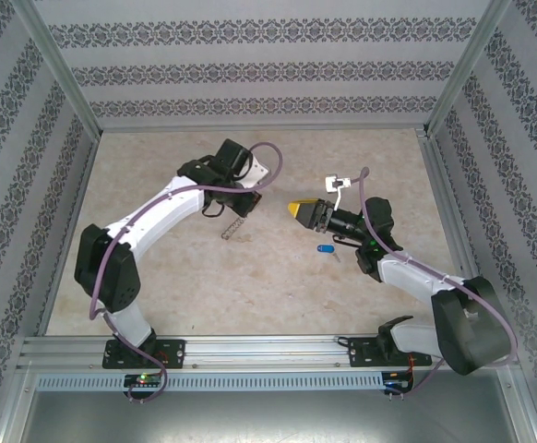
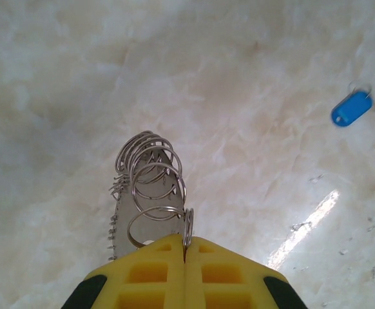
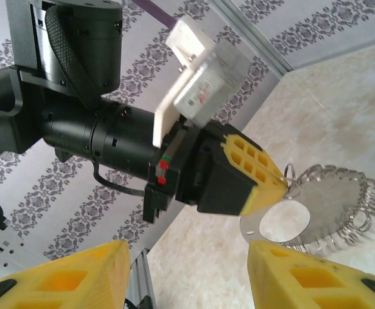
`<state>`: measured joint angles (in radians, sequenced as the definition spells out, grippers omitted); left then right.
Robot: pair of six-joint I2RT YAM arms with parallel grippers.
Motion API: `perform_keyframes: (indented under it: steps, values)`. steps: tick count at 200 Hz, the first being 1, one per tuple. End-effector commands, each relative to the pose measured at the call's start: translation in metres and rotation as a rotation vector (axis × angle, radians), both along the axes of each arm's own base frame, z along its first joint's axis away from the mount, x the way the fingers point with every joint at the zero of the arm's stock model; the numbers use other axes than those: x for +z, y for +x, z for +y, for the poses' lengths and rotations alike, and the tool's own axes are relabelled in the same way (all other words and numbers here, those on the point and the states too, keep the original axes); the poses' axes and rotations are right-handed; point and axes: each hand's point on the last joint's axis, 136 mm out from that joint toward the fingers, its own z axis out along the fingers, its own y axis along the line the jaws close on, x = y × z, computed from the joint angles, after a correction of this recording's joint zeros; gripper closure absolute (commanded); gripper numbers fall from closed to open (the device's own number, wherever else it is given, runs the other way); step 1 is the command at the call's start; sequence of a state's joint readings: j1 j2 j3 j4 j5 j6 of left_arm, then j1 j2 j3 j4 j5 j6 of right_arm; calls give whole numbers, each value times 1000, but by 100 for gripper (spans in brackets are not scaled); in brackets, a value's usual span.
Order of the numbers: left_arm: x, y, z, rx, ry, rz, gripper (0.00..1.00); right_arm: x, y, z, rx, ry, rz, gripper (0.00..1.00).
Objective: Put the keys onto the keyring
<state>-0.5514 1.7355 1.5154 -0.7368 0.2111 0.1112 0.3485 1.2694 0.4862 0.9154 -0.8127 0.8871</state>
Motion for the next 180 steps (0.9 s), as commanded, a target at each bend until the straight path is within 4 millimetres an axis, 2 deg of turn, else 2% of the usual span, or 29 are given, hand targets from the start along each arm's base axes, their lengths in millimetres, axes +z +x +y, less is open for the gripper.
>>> perform_keyframes:
  steps: [1, 21, 86, 120, 180]
  values:
    - [-24, -7, 1, -2, 96, 25, 100, -6, 5, -3, -25, -9, -11, 48]
    - [-39, -11, -7, -12, 93, 56, 100, -9, 6, -3, -28, -12, -6, 48]
    - [-75, -24, -44, -26, -75, 182, 100, -16, 9, -10, -62, -16, 24, 48]
    - [-95, -27, -52, -23, -106, 226, 100, -17, 7, -14, -79, -20, 30, 48]
    - [-117, -34, -58, -27, -138, 276, 98, -19, 8, -17, -101, -24, 38, 48]
